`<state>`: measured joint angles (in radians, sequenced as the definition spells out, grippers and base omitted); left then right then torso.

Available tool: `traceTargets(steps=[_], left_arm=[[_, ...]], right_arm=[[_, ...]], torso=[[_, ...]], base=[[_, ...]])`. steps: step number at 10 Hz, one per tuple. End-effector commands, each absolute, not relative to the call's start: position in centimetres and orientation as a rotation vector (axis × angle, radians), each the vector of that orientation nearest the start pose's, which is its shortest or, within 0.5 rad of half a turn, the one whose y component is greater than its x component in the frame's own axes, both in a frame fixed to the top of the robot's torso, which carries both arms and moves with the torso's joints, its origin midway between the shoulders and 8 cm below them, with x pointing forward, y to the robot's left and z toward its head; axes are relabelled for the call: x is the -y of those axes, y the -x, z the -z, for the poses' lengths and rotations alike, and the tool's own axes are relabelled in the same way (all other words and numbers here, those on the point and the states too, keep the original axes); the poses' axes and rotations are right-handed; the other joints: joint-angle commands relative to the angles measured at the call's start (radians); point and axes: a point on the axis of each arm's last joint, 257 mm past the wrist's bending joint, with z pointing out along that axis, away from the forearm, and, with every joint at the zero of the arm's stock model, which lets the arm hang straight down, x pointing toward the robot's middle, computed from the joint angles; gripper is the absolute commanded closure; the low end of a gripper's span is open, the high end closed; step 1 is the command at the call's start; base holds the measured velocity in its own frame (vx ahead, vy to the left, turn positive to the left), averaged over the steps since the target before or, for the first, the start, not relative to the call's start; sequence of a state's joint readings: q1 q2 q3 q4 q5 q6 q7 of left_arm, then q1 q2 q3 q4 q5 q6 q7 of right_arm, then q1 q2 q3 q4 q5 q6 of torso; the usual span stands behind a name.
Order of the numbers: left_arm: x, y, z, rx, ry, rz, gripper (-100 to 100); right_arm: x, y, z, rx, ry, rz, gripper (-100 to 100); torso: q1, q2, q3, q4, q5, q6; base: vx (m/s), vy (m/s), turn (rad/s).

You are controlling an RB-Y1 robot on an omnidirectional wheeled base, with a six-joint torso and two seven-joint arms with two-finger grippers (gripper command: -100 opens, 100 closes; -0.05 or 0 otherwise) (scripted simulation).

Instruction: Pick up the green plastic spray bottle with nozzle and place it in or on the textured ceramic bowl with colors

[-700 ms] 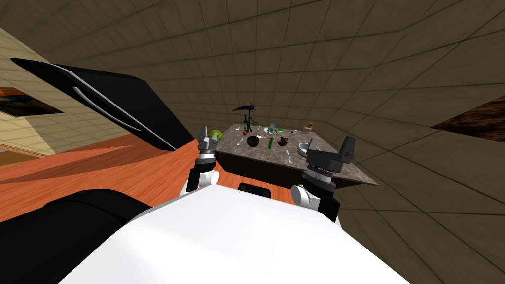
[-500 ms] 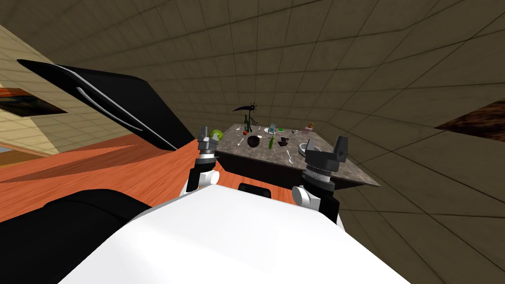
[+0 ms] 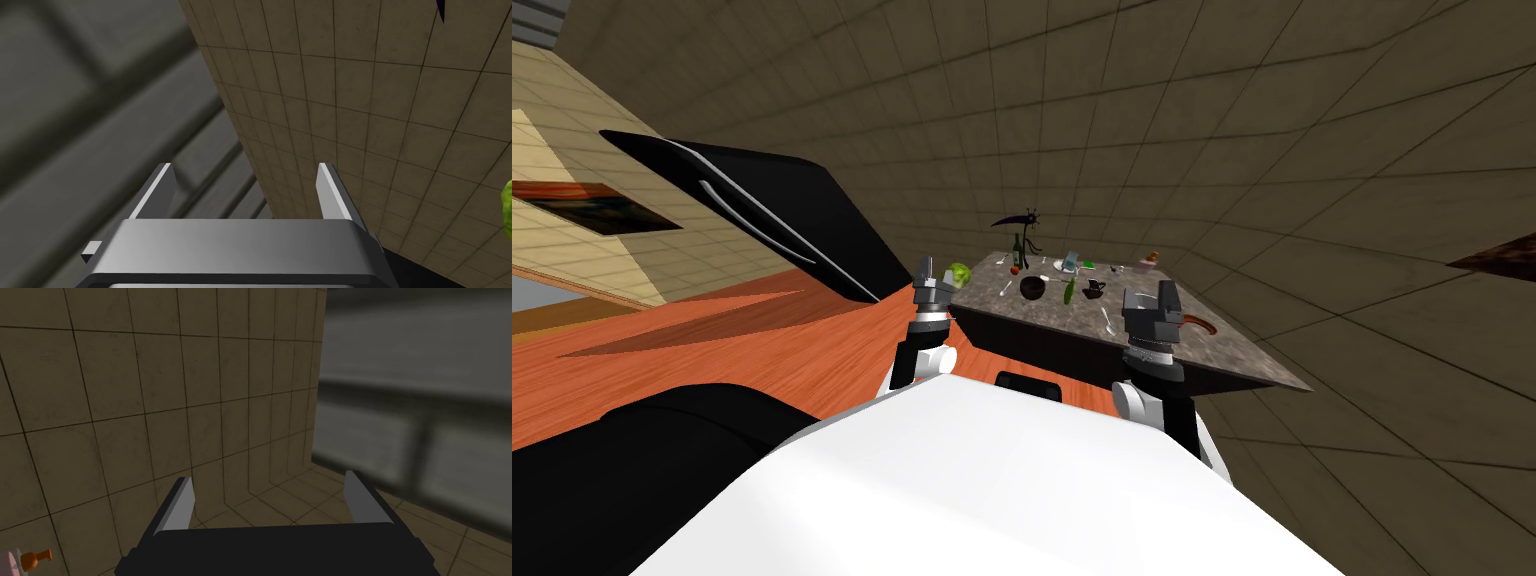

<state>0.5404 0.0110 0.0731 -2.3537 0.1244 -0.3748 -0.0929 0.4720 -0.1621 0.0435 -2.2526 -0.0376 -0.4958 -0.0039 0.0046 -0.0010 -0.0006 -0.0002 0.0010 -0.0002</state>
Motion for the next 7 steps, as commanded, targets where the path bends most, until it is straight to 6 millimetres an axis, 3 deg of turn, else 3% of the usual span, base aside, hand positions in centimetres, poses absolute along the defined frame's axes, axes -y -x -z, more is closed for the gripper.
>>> traceTargets(steps=[1, 3, 7], left_arm=[[-31.9, -33.9, -2.2, -0.631, 0.747, 1.194, 0], [-31.9, -33.9, -2.2, -0.631, 0.747, 1.194, 0], [-31.9, -33.9, -2.2, -0.631, 0.747, 1.194, 0]], right_arm=[[25.3, -36.3, 0.1, -0.809, -0.576, -1.334, -100], [26.0, -38.0, 3.4, -0.936, -0.574, -1.232, -100], [28.0, -40.0, 8.1, -1.097, -0.573, -1.075, -100]], torso=[[0.000, 0.000, 0.000, 0.000, 0.000, 0.000], [0.001, 0.000, 0.000, 0.000, 0.000, 0.000], [0.001, -0.001, -0.001, 0.000, 0.000, 0.000]], base=[[0.027, 0.075, 0.077], [0.016, 0.097, 0.115], [0.030, 0.104, 0.096]])
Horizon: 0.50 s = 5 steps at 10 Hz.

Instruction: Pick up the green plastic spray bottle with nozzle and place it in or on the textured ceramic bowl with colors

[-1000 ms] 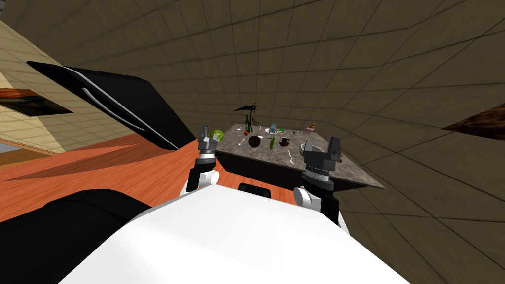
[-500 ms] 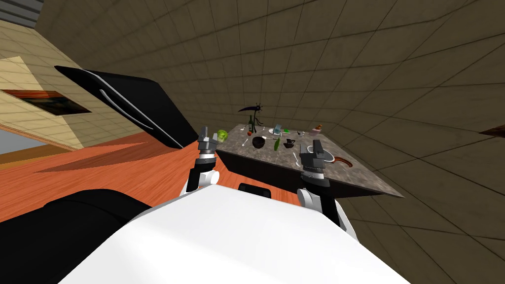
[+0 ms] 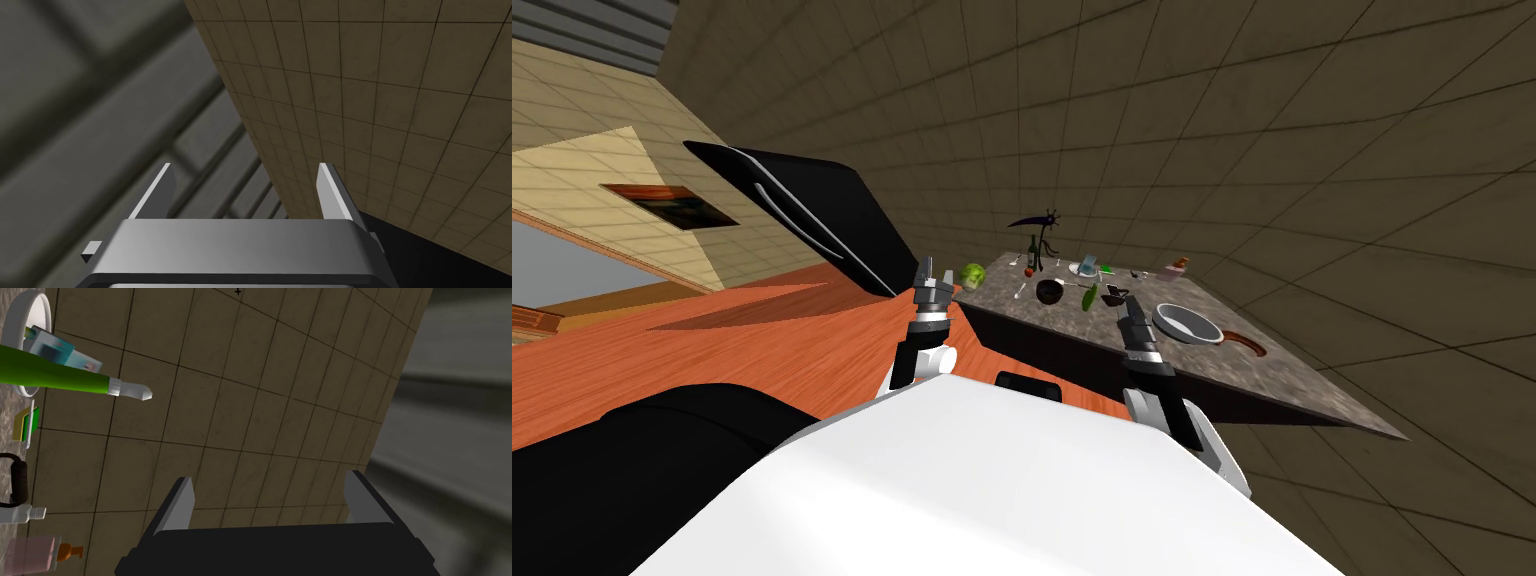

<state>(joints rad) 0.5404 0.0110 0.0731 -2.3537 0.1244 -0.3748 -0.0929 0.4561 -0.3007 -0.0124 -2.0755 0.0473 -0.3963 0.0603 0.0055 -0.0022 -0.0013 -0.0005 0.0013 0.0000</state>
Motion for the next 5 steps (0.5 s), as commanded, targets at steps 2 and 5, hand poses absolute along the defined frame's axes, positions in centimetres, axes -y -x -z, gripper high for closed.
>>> traceTargets(steps=[2, 5], left_arm=[[-31.9, -33.9, -2.2, -0.631, 0.747, 1.194, 0], [-31.9, -33.9, -2.2, -0.631, 0.747, 1.194, 0]], right_arm=[[28.6, -40.4, 9.3, -1.136, -0.571, -1.033, -100], [31.0, -41.4, 12.8, -1.255, -0.557, -0.898, -100]], torso=[[-0.002, 0.001, 0.000, 0.000, 0.000, 0.000], [-0.001, 0.001, 0.000, 0.000, 0.000, 0.000]], base=[[0.020, 0.051, 0.038], [0.028, 0.082, 0.094]])
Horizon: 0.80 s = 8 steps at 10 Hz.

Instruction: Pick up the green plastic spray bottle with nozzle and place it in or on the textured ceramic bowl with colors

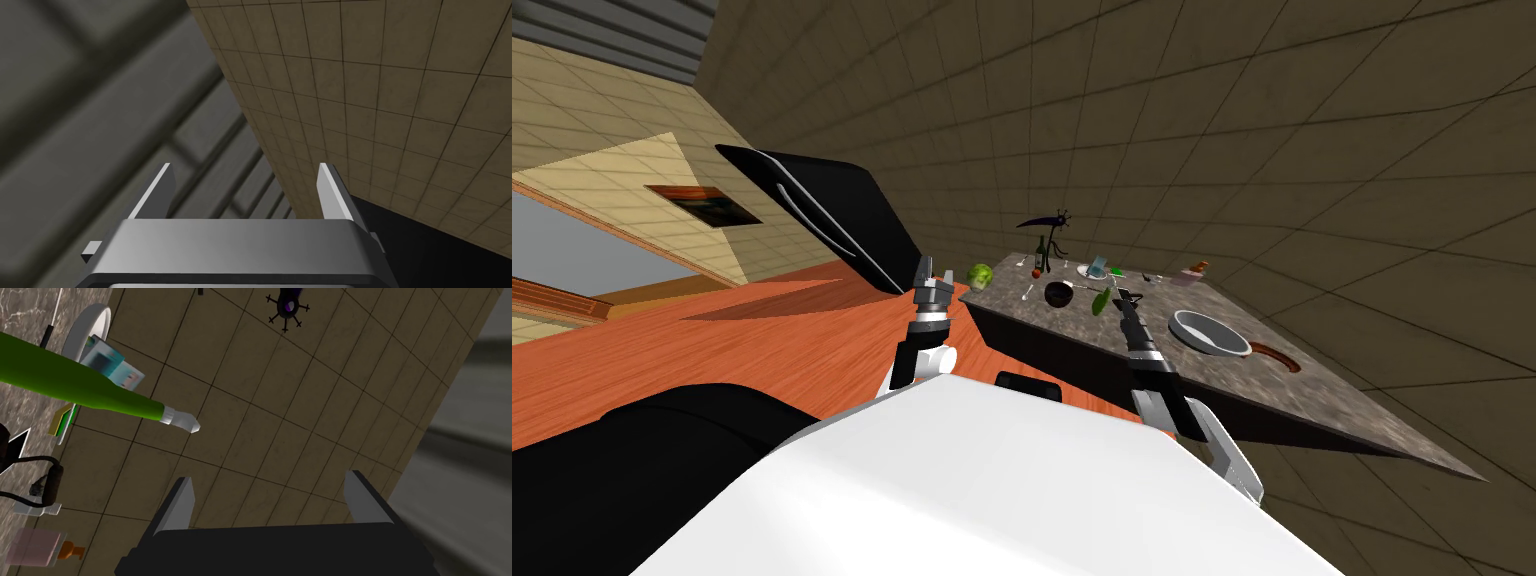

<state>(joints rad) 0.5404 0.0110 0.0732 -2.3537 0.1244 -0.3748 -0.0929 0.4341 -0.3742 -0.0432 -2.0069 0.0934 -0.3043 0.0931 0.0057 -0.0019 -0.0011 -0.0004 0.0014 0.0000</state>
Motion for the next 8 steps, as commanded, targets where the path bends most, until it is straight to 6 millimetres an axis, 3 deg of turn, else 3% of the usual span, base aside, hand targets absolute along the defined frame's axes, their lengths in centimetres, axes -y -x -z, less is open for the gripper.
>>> traceTargets(steps=[1, 4, 5, 8], left_arm=[[-31.9, -33.9, -2.2, -0.631, 0.747, 1.194, 0], [-31.9, -33.9, -2.2, -0.631, 0.747, 1.194, 0], [-31.9, -33.9, -2.2, -0.631, 0.747, 1.194, 0], [-31.9, -33.9, -2.2, -0.631, 0.747, 1.194, 0]], right_arm=[[31.9, -41.7, 14.0, -1.295, -0.551, -0.850, -100], [35.3, -42.3, 17.3, -1.410, -0.527, -0.695, -100], [35.3, -42.3, 17.3, -1.410, -0.527, -0.695, -100], [39.5, -42.6, 20.3, -1.517, -0.499, -0.524, -100]], torso=[[0.000, 0.000, 0.000, 0.000, 0.000, 0.000], [0.000, 0.001, 0.000, 0.000, 0.000, 0.000], [0.000, 0.001, 0.000, 0.000, 0.000, 0.000], [-0.002, 0.001, 0.001, 0.000, -0.001, 0.000]], base=[[0.015, 0.097, 0.087], [0.029, 0.092, 0.093], [0.022, 0.053, 0.028], [0.023, 0.059, 0.091]])
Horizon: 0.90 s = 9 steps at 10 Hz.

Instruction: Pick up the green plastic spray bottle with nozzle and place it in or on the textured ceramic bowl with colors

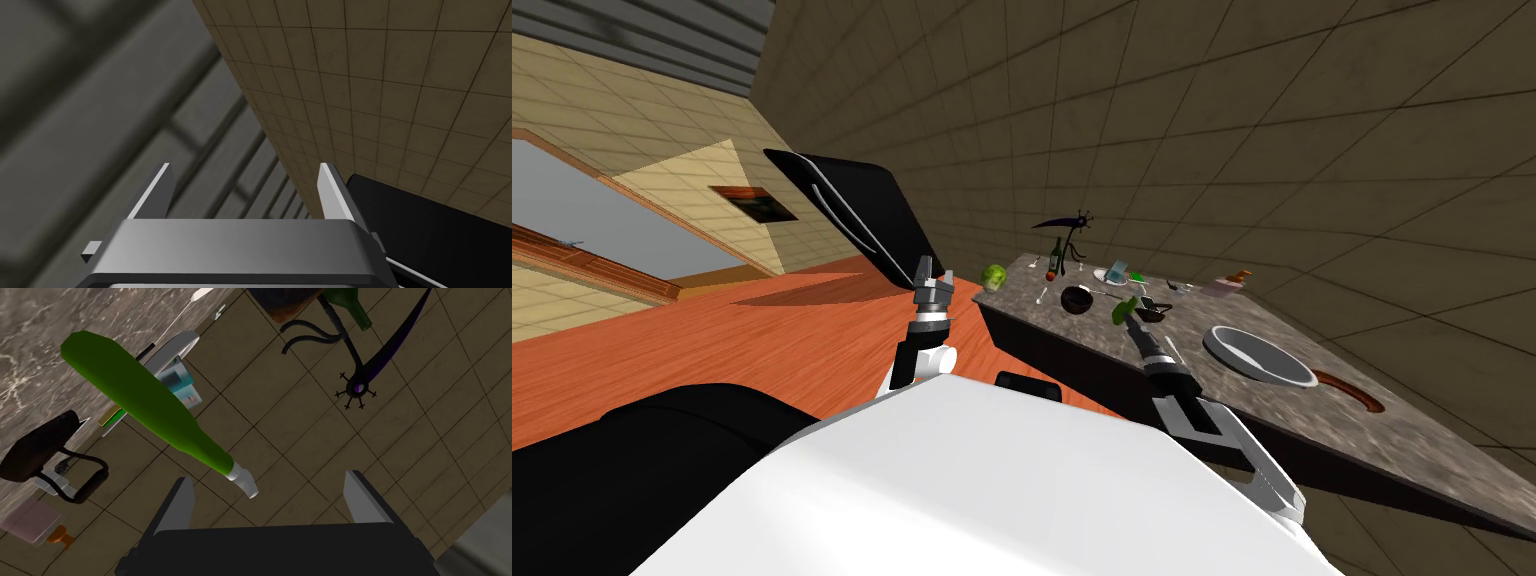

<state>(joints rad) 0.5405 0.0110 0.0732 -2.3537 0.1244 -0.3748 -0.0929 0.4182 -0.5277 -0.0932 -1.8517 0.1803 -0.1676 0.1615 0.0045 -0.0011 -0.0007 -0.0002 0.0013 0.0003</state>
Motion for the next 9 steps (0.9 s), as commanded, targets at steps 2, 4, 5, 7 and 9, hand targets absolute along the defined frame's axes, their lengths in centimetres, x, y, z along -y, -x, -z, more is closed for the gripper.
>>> traceTargets(steps=[2, 4, 5, 7, 9], left_arm=[[-31.9, -33.9, -2.2, -0.631, 0.747, 1.194, 0], [-31.9, -33.9, -2.2, -0.631, 0.747, 1.194, 0], [-31.9, -33.9, -2.2, -0.631, 0.747, 1.194, 0], [-31.9, -33.9, -2.2, -0.631, 0.747, 1.194, 0], [-31.9, -33.9, -2.2, -0.631, 0.747, 1.194, 0]], right_arm=[[42.7, -42.6, 21.9, -1.583, -0.476, -0.402, -100], [46.3, -42.4, 23.1, -1.641, -0.451, -0.274, -100], [48.1, -42.3, 23.5, -1.667, -0.440, -0.211, -100], [51.8, -41.9, 23.9, -1.712, -0.410, -0.083, -100], [53.6, -41.8, 23.8, -1.731, -0.395, -0.022, -100]], torso=[[0.002, -0.001, 0.000, 0.000, 0.000, 0.000], [0.002, -0.001, -0.001, 0.000, 0.000, 0.000], [0.001, -0.001, 0.000, 0.000, 0.000, 0.000], [0.001, 0.001, 0.000, 0.000, 0.000, 0.000], [-0.001, 0.001, 0.000, 0.000, 0.000, 0.000]], base=[[0.042, 0.109, 0.095], [0.044, 0.090, 0.093], [0.032, 0.083, 0.085], [0.025, 0.076, 0.081], [0.027, 0.039, 0.041]])
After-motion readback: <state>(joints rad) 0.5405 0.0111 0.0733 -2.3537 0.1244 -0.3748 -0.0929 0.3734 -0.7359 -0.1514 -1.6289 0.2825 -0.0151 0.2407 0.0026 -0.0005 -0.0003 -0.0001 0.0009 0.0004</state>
